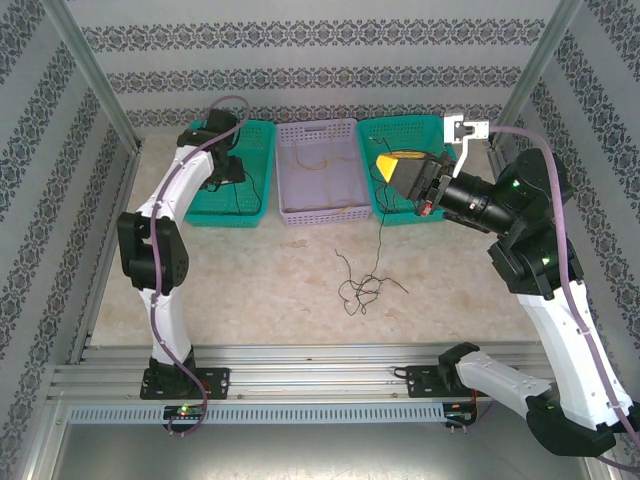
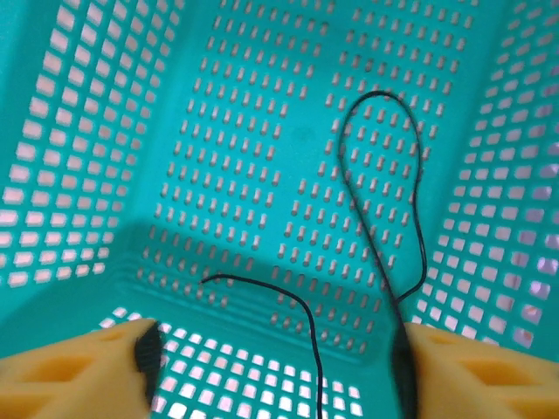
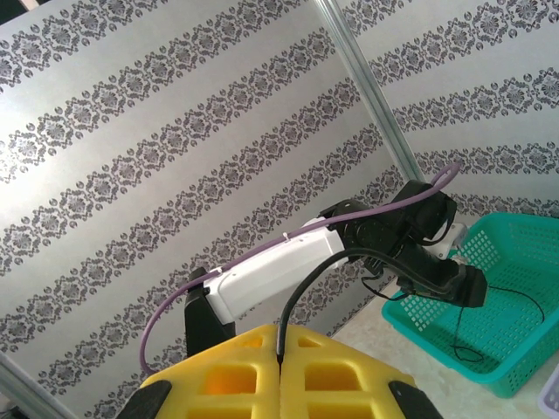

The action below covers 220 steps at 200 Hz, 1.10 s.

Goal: Untangle the cables

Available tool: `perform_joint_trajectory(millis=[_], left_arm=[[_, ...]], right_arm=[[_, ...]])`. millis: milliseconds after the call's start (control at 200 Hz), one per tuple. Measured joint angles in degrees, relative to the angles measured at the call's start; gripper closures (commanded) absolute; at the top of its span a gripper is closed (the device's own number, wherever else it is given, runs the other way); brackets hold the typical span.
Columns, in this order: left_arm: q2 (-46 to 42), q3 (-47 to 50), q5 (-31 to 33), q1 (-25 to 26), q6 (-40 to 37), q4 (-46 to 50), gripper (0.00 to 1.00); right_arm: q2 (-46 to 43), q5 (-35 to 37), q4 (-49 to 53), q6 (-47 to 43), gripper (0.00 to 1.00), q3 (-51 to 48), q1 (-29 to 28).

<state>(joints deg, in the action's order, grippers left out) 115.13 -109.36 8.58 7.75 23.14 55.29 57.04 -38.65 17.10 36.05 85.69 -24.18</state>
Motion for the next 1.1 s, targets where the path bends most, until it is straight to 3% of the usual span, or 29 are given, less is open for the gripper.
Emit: perform_joint_trajectory(millis=[75, 145, 220, 615, 640, 694, 719, 849, 1099], left_arm=[[-0.52, -0.02, -0.37, 0.0, 0.0, 0.0, 0.67], [-0.63, 0.0, -0.5, 0.0, 0.07, 0.02, 0.77], [-0.66, 0.09, -0.63, 0.0, 0.83, -0.07, 1.0], [-5.66, 9.55, -0.35, -0.02, 1.86, -5.75, 1.0], [-6.21, 10.43, -0.35, -0.02, 2.05, -6.14, 0.93], [-7.06, 11.56, -0.39, -0.04, 2.21, -6.67, 0.54], [-7.19, 11.69, -0.39, -0.04, 2.47, -6.88, 0.41], [-7.34, 12.87, -1.01, -0.04, 3.15, -9.55, 0.01], [-10.47, 18.08, -3.1, -0.33, 5.95, -14.36, 0.0]], right_arm=[[0.02, -0.02, 0.0, -0.02, 1.0, -0.02, -0.42], [0.0, -0.02, -0.02, -0.02, 1.0, -0.02, -0.85], [0.0, 0.0, -0.04, -0.04, 1.0, -0.02, -1.16], [0.09, 0.04, 0.09, -0.7, 1.0, -0.02, -3.28], [0.11, 0.02, 0.11, -0.87, 1.0, -0.02, -3.5], [0.17, 0.02, 0.31, -1.27, 0.98, -0.02, -3.87], [0.17, 0.07, 0.42, -1.42, 0.97, -0.02, -4.13], [0.22, 0.31, 0.7, -2.19, 0.91, -0.02, -5.31], [0.11, 1.33, 1.14, -3.5, 0.85, -0.57, -6.84]])
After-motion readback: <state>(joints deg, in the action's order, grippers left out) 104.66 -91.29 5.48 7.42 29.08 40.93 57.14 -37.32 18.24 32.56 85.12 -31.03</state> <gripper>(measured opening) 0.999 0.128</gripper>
